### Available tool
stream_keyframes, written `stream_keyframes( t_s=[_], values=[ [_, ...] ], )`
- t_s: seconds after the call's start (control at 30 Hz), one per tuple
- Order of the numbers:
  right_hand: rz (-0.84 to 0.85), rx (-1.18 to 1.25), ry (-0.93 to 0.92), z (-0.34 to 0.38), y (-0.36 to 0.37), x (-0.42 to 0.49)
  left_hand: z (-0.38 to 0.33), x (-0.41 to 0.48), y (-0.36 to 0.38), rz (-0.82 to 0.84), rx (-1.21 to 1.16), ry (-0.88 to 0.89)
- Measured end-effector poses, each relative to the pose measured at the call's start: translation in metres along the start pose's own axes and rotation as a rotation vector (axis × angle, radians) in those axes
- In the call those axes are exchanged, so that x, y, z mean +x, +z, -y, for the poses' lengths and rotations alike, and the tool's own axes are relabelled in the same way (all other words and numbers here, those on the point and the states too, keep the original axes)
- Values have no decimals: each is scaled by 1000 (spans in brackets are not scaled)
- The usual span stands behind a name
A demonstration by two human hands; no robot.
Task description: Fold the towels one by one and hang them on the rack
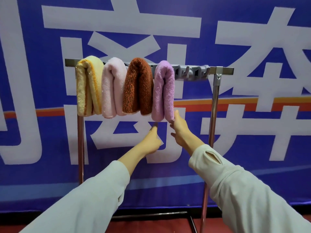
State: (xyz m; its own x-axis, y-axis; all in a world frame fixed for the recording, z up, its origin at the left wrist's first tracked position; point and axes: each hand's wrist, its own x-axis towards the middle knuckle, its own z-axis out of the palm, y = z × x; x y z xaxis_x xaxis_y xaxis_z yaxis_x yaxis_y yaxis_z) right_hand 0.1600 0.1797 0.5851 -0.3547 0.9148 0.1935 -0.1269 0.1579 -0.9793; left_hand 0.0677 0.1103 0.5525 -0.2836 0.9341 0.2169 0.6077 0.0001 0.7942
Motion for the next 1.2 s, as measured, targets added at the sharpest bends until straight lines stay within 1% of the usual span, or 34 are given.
stream_keyframes(
  t_s=[0.07, 0.13, 0.27, 0.47, 0.7, 0.9, 1.0, 1.1, 1.13, 1.2],
  values=[
    [-18, -1, 99, -13, -10, -12, 11, -8, 3, 27, -2, -84],
    [3, -30, 178, -29, -21, -28, 21, -22, 6, 42, -42, -147],
    [16, -90, 256, -73, -46, -64, 40, -59, 17, 37, -199, -225],
    [6, -98, 405, -140, -81, -113, 82, -104, 53, 100, -269, -368],
    [15, -117, 621, -258, -107, -146, 172, -130, 130, 230, -245, -553],
    [-28, -196, 775, -382, -126, -168, 275, -143, 216, 314, -209, -725],
    [-15, -273, 828, -431, -138, -180, 318, -152, 254, 360, -190, -786],
    [-7, -368, 839, -470, -147, -189, 353, -161, 286, 405, -186, -802],
    [7, -422, 833, -482, -148, -193, 362, -165, 295, 420, -177, -804],
    [95, -567, 796, -502, -147, -202, 374, -176, 311, 447, -162, -811]
  ],
)
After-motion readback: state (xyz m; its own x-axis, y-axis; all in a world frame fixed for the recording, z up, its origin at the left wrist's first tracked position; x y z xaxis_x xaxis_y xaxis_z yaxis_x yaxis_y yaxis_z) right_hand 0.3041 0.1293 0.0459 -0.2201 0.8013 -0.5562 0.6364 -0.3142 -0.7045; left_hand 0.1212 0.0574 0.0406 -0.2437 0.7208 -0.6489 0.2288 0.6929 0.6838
